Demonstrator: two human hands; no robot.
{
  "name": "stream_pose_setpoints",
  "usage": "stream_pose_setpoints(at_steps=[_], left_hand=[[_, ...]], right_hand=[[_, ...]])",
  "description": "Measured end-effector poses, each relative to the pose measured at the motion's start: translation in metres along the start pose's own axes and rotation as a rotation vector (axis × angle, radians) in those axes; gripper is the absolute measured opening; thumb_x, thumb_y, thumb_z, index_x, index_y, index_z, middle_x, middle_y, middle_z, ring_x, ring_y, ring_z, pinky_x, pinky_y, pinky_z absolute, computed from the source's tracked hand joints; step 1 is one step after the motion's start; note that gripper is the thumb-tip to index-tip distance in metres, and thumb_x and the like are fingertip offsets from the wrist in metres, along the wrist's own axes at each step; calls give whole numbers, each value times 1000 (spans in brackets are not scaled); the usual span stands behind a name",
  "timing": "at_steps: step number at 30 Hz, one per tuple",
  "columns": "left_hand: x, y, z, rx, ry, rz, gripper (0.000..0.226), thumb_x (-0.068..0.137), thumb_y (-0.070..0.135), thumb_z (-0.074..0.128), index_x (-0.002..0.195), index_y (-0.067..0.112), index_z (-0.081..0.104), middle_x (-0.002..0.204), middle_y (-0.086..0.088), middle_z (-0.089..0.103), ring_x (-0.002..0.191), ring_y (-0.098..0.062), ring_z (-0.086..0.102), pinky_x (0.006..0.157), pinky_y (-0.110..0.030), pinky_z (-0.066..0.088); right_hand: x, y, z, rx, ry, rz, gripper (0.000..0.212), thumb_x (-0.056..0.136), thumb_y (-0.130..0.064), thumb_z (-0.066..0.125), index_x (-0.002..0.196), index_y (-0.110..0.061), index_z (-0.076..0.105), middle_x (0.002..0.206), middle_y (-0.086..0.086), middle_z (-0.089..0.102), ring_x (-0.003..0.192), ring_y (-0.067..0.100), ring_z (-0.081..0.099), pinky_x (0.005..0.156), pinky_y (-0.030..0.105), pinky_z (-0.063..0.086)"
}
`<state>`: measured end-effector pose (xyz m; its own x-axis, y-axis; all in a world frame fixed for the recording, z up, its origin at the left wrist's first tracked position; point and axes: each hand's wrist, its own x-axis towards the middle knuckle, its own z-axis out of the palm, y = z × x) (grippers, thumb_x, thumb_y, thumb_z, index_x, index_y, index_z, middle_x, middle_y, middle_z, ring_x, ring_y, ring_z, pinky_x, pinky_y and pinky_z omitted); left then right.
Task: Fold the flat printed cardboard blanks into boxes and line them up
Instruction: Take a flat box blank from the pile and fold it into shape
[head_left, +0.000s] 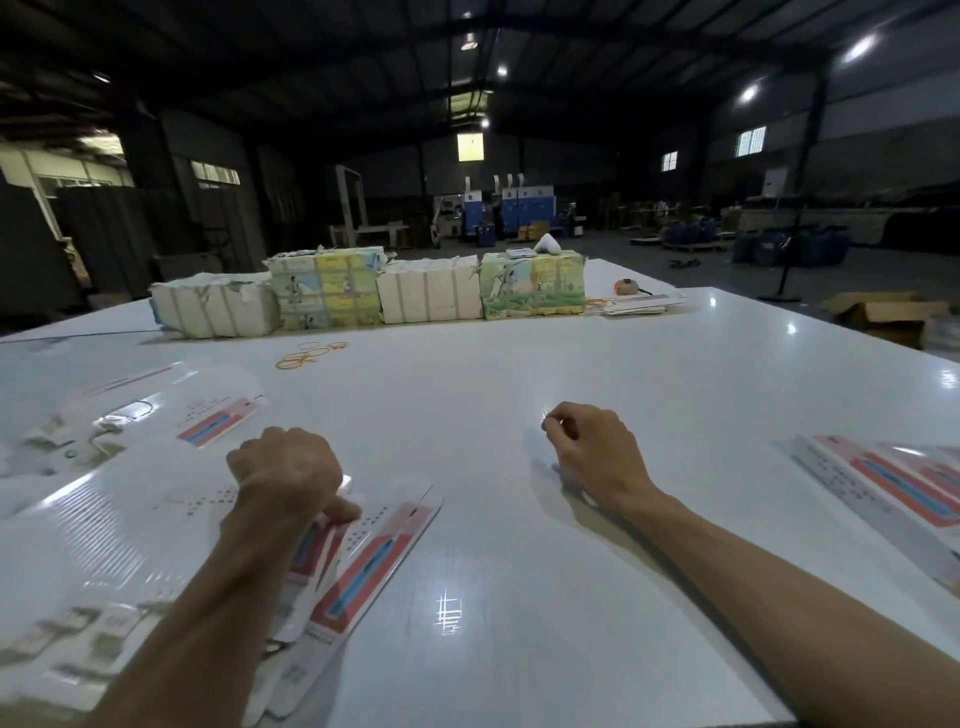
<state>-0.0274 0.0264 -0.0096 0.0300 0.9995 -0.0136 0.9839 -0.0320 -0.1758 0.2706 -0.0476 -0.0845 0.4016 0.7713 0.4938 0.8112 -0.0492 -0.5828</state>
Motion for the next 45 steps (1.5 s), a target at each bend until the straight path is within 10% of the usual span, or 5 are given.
stream_pose_setpoints(at_steps=[15, 23, 29, 35, 45], left_hand=[[7, -19, 2, -207, 37, -20, 94, 71, 61, 89, 135, 10, 43, 113, -8, 70, 101, -23, 72, 98, -42, 58], [27, -1, -9, -554, -88, 301, 34, 91, 42, 77, 112, 17, 69, 88, -3, 78, 71, -18, 78, 72, -37, 65], [12, 66, -16, -1436, -709, 633, 38, 101, 22, 65, 134, 7, 52, 119, -17, 76, 106, -38, 76, 78, -43, 65], [-14, 125, 22, -1603, -847, 655, 58, 101, 60, 52, 135, 14, 62, 119, -13, 77, 95, -30, 78, 75, -36, 63], [-22, 129, 39, -1893, -746, 614, 77, 101, 75, 28, 89, 16, 76, 85, -16, 73, 68, -29, 74, 65, -36, 62]], right_hand=[[-5, -1, -8, 65, -47, 6, 20, 100, -24, 56, 87, -24, 72, 62, -10, 67, 64, 12, 69, 62, 29, 47], [-4, -1, -5, 89, -66, 0, 22, 100, -24, 56, 81, -28, 68, 61, -21, 64, 57, 2, 64, 63, 29, 45], [-2, -5, -6, 160, 36, -97, 18, 103, -20, 58, 94, -20, 74, 64, -10, 68, 62, 11, 64, 71, 43, 58], [4, -3, -17, 217, 302, -232, 20, 107, -17, 57, 125, -20, 66, 93, -7, 66, 82, 12, 64, 73, 37, 60], [3, -11, -18, -97, 35, -471, 28, 103, -33, 65, 121, -17, 78, 136, -1, 58, 132, 15, 44, 102, 35, 51]])
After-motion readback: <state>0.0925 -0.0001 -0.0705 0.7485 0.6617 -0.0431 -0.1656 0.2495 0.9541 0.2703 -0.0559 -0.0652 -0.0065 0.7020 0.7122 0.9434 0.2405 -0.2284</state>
